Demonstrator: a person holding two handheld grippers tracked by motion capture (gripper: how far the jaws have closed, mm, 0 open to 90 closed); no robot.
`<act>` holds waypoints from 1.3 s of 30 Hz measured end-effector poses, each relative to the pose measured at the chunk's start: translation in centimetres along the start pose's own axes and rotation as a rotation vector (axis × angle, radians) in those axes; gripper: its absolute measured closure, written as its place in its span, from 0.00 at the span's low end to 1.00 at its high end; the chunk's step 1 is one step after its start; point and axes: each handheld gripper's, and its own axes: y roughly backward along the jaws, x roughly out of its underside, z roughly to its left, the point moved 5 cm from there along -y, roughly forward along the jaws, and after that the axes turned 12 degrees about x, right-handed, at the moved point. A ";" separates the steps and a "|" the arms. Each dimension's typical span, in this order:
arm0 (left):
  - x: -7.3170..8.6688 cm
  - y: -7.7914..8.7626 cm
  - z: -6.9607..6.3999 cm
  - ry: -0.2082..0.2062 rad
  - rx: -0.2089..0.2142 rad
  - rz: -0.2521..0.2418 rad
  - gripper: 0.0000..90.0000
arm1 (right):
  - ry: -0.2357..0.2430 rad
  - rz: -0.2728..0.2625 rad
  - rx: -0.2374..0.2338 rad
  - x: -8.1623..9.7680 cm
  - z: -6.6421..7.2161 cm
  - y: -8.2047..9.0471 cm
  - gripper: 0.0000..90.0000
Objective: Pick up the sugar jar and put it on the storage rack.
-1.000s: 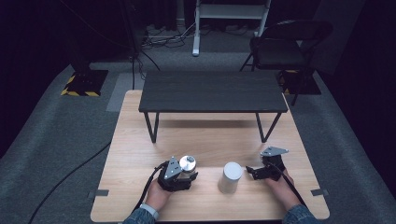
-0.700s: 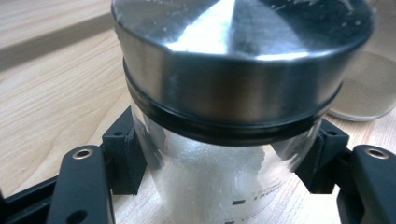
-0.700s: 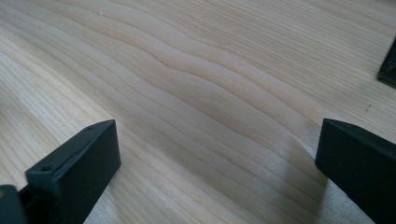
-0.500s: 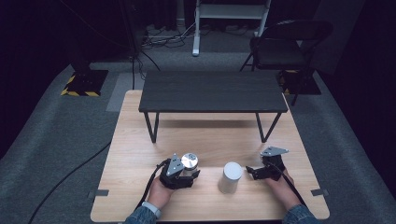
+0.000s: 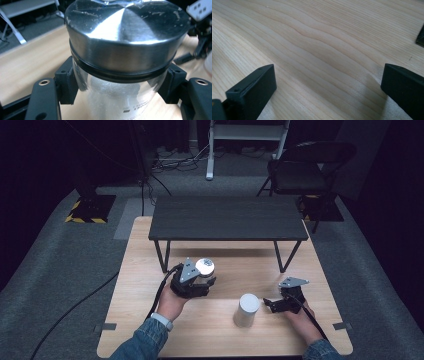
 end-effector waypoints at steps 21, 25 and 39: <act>-11.4 1.9 3.2 0.019 -0.037 -0.032 0.34 | 0.003 0.000 -0.003 0.0 0.0 0.0 0.00; -13.3 1.7 3.8 0.008 -0.049 -0.048 0.34 | 0.004 0.000 -0.004 0.0 0.0 0.0 0.00; -14.6 -2.2 5.4 0.077 -0.117 -0.055 0.34 | 0.009 -0.001 -0.010 0.0 0.0 0.1 0.00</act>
